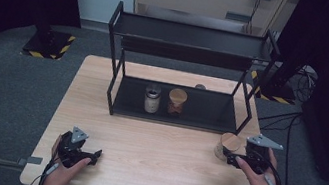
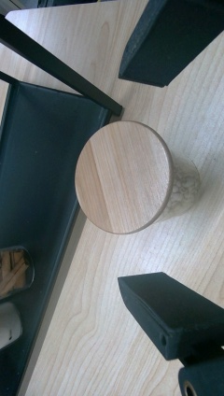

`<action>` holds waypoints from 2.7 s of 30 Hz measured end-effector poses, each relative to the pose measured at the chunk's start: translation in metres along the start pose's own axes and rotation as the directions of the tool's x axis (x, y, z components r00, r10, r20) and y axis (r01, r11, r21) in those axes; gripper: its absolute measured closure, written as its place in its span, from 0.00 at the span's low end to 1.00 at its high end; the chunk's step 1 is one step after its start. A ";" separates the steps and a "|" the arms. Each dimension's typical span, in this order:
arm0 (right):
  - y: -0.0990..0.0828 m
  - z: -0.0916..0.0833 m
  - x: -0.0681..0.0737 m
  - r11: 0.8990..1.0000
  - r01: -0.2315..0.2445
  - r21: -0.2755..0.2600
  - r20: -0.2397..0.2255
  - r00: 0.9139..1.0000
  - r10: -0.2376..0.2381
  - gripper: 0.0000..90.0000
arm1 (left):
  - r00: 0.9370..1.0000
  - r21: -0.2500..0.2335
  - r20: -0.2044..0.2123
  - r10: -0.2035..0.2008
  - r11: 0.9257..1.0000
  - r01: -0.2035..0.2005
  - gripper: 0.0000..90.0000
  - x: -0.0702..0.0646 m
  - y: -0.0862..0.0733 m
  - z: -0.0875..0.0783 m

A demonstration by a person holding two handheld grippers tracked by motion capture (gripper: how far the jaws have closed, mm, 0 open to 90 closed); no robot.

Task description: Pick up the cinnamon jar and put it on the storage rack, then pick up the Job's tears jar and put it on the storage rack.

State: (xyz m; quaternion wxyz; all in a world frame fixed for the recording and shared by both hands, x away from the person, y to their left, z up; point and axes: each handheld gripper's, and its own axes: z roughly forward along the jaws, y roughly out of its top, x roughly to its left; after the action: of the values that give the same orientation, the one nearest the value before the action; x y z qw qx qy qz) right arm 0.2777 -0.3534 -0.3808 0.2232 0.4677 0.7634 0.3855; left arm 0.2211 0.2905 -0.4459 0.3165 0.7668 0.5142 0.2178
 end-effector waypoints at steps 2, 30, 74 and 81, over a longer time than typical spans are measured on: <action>-0.002 0.000 0.000 1.000 -0.004 -0.006 -0.005 1.000 0.003 0.03 | 1.000 0.000 0.000 0.000 1.000 0.000 0.00 0.000 0.000 0.000; -0.027 0.013 0.001 0.998 -0.055 -0.017 -0.002 0.998 0.055 0.04 | 1.000 0.000 0.000 0.000 1.000 0.000 0.00 0.000 0.000 0.000; -0.029 0.056 0.007 0.998 -0.058 -0.014 0.023 0.998 0.058 0.07 | 1.000 0.000 0.000 0.000 1.000 0.000 0.00 0.000 0.000 0.000; -0.031 0.057 0.012 0.998 -0.054 -0.040 0.053 0.997 0.056 0.17 | 1.000 0.000 0.000 0.000 1.000 0.000 0.00 0.000 0.000 0.000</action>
State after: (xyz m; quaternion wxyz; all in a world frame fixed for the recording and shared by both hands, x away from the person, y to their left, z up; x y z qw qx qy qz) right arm 0.2954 -0.3293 -0.4399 0.2421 0.4942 0.7364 0.3935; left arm 0.2212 0.2905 -0.4459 0.3165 0.7669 0.5141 0.2177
